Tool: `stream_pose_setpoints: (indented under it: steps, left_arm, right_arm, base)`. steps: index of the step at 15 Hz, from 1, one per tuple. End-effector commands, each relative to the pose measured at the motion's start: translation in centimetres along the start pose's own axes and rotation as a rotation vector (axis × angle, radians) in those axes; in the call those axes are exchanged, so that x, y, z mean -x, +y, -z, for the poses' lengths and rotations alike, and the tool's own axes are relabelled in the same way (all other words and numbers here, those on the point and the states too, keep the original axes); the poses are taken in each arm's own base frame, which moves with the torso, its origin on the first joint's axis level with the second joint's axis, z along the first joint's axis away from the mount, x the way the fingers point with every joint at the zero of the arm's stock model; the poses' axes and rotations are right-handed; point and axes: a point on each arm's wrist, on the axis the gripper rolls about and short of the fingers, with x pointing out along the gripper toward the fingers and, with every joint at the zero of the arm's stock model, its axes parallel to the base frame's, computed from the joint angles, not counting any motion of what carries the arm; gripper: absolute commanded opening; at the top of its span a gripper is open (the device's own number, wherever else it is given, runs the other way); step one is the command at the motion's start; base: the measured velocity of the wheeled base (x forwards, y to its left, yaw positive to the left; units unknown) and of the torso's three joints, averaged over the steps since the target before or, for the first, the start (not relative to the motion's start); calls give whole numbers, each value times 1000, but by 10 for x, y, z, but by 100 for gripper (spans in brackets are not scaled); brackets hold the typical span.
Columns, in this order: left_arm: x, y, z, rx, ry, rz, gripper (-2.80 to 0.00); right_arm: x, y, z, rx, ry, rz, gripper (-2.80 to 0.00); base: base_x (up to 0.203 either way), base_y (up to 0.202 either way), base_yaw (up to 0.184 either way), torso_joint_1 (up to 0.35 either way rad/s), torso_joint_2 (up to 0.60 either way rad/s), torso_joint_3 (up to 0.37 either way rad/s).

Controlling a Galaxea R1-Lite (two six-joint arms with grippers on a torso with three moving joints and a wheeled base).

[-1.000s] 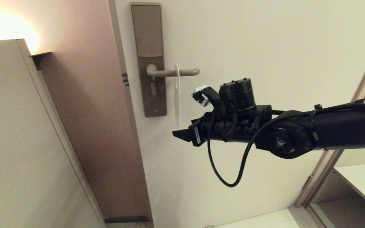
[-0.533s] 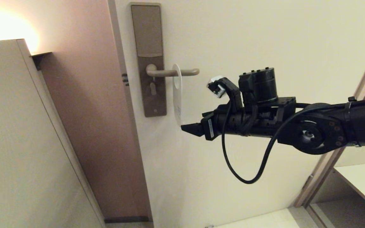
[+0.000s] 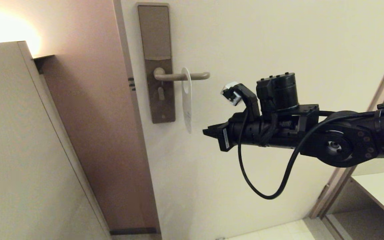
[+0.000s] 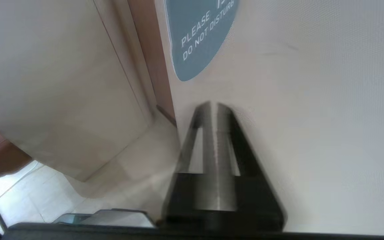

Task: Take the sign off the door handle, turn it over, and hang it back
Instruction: Hang the sign back with the other side facing out

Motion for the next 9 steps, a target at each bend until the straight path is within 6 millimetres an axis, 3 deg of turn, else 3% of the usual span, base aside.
stream_pose_setpoints:
  steps: [1, 9]
  left_arm:
    - [0, 0, 0, 0, -1, 0, -280]
    - [0, 0, 0, 0, -1, 0, -280]
  right_arm:
    - [-4, 0, 1, 1, 0, -1, -280]
    - [-23, -3, -5, 29, -122, 0, -280]
  base:
    - [0, 0, 0, 0, 0, 0]
    - [0, 0, 0, 0, 0, 0]
